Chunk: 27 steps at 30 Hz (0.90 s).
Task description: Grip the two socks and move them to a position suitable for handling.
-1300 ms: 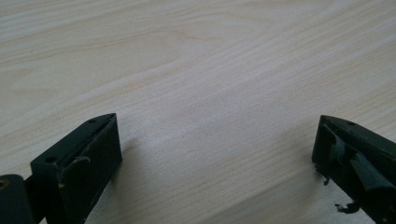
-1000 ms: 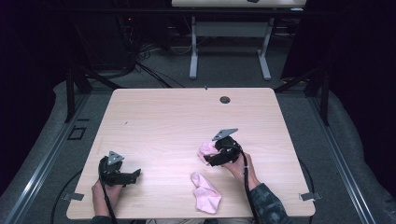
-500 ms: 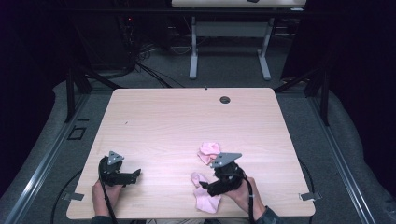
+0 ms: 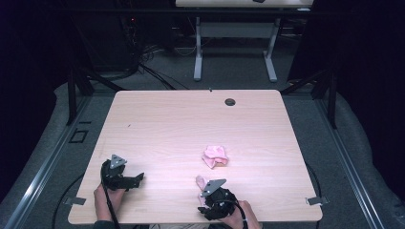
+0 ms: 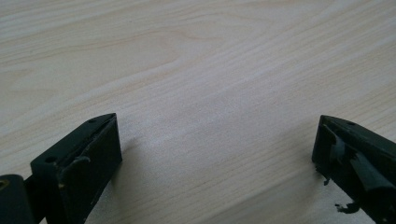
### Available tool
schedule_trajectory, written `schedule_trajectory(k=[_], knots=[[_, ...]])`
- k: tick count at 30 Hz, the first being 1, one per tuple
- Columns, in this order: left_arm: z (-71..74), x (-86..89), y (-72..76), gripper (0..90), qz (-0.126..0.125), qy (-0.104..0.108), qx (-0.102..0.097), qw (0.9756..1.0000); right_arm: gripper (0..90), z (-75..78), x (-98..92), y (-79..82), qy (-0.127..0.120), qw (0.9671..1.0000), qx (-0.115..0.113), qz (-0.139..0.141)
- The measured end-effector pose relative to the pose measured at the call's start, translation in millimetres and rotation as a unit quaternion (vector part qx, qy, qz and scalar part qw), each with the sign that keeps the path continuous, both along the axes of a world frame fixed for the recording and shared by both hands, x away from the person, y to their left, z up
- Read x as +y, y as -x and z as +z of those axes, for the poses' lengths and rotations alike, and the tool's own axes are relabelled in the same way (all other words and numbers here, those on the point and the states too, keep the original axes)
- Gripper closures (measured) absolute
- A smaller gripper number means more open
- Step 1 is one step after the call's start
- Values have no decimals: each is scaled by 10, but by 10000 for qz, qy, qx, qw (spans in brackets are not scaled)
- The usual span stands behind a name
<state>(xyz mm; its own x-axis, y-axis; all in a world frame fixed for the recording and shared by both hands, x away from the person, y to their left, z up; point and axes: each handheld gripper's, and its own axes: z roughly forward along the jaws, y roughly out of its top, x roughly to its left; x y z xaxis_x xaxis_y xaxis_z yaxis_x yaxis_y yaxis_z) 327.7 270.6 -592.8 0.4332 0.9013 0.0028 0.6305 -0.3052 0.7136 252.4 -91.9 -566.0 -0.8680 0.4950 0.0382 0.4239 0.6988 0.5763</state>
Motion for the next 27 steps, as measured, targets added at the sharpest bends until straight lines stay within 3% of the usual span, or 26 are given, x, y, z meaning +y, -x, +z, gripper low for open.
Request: schedule_trajectory(k=[2, 4, 5, 9, 14, 18, 23, 25, 27], knots=[[0, 0, 0, 10, -1, 1, 1, 10000, 538, 0, -25, -16, -47, 10000, 54, -30], [0, 0, 0, 10, 0, 0, -1, 10000, 633, 8, -43, -30, -4, 10000, 28, -40], [0, 0, 1, 10, -1, -2, 0, 10000, 689, -10, -52, -36, -154, 9998, 61, -95], [0, -1, 1, 11, 1, -2, 3, 10000, 817, -16, -111, -72, -260, 9995, 163, -44], [1, -1, 1, 11, 0, -3, -1, 10000, 834, 11, -175, -96, -512, 9984, 229, -68], [1, -2, 5, 15, 1, -11, -24, 10000, 833, 218, -314, -124, -1012, 9948, 48, -110], [24, -10, 34, 21, -13, -33, 51, 10000, 832, 394, -431, -159, -1378, 9903, -142, -138], [53, -45, 66, 31, -40, -89, -21, 9999, 832, 456, -484, -174, -1542, 9877, -208, -137], [124, -111, 119, 32, -232, 61, -155, 9996, 832, 507, -537, -198, -1645, 9860, -246, -146]])
